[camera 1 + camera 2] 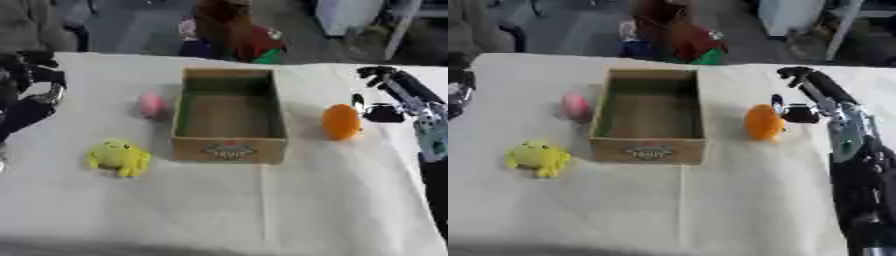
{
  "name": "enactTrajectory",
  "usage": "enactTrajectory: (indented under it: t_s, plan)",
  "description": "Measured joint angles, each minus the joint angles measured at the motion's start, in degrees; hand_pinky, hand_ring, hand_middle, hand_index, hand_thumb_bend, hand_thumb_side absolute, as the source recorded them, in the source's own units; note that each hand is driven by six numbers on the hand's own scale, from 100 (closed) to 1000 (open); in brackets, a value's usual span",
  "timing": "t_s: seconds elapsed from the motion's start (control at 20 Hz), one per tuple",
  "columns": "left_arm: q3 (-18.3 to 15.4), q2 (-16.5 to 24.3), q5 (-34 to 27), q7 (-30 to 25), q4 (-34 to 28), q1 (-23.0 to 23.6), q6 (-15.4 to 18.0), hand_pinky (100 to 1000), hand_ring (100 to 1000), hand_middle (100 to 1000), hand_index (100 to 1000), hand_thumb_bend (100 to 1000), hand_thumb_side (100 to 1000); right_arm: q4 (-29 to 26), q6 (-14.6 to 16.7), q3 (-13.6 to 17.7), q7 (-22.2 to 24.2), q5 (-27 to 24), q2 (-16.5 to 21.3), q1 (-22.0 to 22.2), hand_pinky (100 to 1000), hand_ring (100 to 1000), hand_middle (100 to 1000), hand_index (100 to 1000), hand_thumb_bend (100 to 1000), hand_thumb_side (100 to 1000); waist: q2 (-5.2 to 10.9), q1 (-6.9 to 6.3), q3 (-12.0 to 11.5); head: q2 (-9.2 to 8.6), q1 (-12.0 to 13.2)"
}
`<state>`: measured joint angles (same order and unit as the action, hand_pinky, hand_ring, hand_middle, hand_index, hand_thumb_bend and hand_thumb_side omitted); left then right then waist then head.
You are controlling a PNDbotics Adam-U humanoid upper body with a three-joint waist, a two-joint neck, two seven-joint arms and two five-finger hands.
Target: Pick up objects on the table and place them in the box.
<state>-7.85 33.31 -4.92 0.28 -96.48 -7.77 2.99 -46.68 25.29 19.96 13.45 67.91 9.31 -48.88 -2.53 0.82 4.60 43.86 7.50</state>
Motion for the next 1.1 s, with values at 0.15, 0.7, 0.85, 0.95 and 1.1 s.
enactTrajectory:
  t_s: [0.15, 0.7, 0.85, 0.95, 1.1]
  plan:
    - [1.73, 1.38, 1.03, -1.07, 0.00, -0.45, 0.23, 790, 686, 671, 773, 255, 100, -0.01, 0.01, 0.00, 0.07, 0.03, -0.04, 0.04, 761, 772, 809, 922, 100, 230, 0.00, -0.10, 0.36, 0.00, 0.12]
    - [15.61, 15.05, 10.96, -11.05, 1.65, -3.98, 4.09, 791, 756, 764, 834, 634, 100, -0.30, 0.40, -0.05, 0.63, 0.36, -0.99, 0.06, 761, 771, 809, 922, 100, 232, 0.03, -0.39, 1.22, 0.00, 0.66]
    - [19.01, 16.68, 13.85, -13.99, 3.98, -6.00, 4.88, 783, 744, 751, 835, 654, 101, -0.33, 0.42, -0.10, 0.67, 0.56, -1.07, 0.07, 761, 771, 809, 922, 100, 232, 0.06, -0.41, 1.46, 0.00, 0.77]
    - [20.57, 16.70, 15.82, -15.95, 5.80, -7.16, 5.10, 778, 740, 750, 836, 669, 109, -0.34, 0.46, -0.16, 0.72, 0.58, -1.14, 0.08, 761, 771, 810, 922, 100, 232, 0.06, -0.45, 1.61, 0.00, 0.89]
    - [22.26, 16.60, 18.90, -19.00, 8.76, -8.47, 5.26, 765, 731, 739, 832, 687, 119, -0.44, 0.55, -0.17, 0.82, 0.61, -1.37, 0.29, 761, 771, 809, 922, 100, 231, 0.06, -0.61, 1.75, 0.00, 0.96]
